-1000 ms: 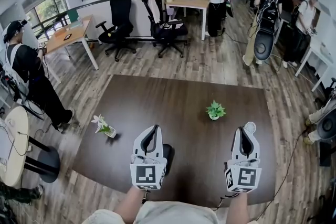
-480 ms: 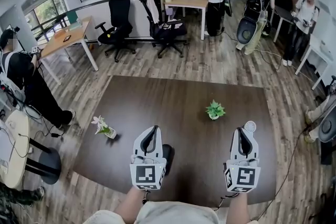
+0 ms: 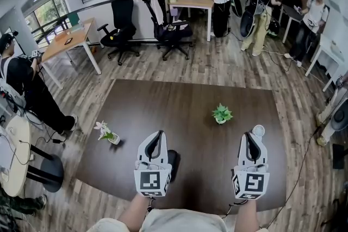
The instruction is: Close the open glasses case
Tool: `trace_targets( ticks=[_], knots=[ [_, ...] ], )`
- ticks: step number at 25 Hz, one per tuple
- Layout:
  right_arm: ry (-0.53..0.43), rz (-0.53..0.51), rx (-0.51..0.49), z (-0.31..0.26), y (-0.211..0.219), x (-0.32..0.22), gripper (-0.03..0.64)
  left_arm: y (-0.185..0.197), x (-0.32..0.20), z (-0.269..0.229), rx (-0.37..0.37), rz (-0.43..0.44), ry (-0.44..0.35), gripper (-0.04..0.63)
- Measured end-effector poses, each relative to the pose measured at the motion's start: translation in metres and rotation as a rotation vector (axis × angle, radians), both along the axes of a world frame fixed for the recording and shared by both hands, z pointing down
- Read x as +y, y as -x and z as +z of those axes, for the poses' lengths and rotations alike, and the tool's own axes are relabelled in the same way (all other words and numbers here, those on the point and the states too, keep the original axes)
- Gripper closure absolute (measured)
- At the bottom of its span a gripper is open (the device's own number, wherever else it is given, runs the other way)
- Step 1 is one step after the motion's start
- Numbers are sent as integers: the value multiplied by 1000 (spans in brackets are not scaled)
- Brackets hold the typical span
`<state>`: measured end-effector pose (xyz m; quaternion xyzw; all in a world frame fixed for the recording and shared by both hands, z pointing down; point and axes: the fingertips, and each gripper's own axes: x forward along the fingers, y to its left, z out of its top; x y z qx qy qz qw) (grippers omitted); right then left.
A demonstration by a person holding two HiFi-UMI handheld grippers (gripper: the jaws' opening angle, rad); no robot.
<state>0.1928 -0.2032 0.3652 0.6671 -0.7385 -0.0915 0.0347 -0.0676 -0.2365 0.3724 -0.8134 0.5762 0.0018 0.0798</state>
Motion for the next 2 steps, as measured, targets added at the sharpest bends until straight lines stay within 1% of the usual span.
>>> trace_targets(
  ticks=[2],
  knots=[
    [4, -1, 2, 1, 0, -1, 607, -1, -1, 0, 2, 0, 1, 592]
  ],
)
